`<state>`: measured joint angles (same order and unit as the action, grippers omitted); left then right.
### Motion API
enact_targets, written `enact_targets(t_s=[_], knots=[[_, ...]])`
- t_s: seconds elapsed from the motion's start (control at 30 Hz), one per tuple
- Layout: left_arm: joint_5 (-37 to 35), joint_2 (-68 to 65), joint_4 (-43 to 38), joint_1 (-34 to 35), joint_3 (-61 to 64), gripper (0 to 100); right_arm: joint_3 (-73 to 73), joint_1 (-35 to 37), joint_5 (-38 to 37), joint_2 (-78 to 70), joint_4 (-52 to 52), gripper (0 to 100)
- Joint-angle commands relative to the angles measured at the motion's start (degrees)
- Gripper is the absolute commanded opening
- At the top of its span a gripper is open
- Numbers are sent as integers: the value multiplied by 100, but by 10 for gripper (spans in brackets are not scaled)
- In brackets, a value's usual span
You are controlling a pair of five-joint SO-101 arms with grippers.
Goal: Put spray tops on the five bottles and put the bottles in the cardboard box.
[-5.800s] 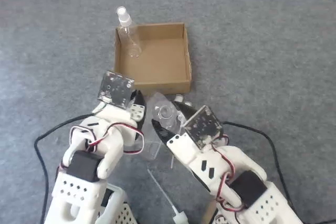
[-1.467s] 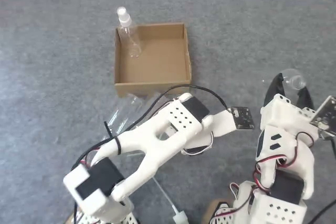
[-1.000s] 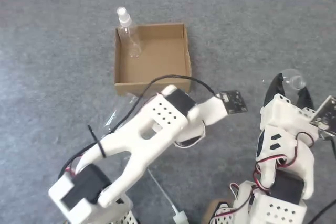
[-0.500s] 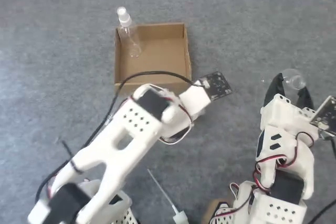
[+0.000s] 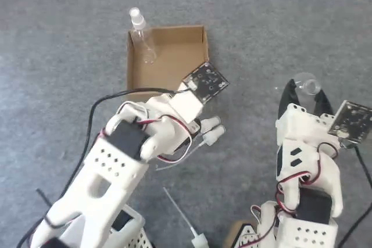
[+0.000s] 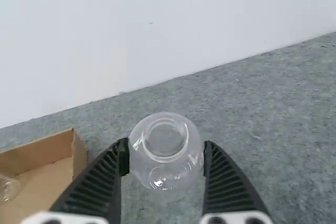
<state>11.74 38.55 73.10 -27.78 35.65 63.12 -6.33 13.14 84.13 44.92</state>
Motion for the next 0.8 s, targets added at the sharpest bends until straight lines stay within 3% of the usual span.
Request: enact_targets(t_s=[0.0,0.47,0.77], knots=[[-264,695,-369,62,127,12,-149,488,-290,-92,-119,27],[-853,1029,-695,765,207,12,255,2026,-1231,-92,-119,27],[-1090,1029,-826,993,198,12,501,2826,-1284,-101,-119,27]])
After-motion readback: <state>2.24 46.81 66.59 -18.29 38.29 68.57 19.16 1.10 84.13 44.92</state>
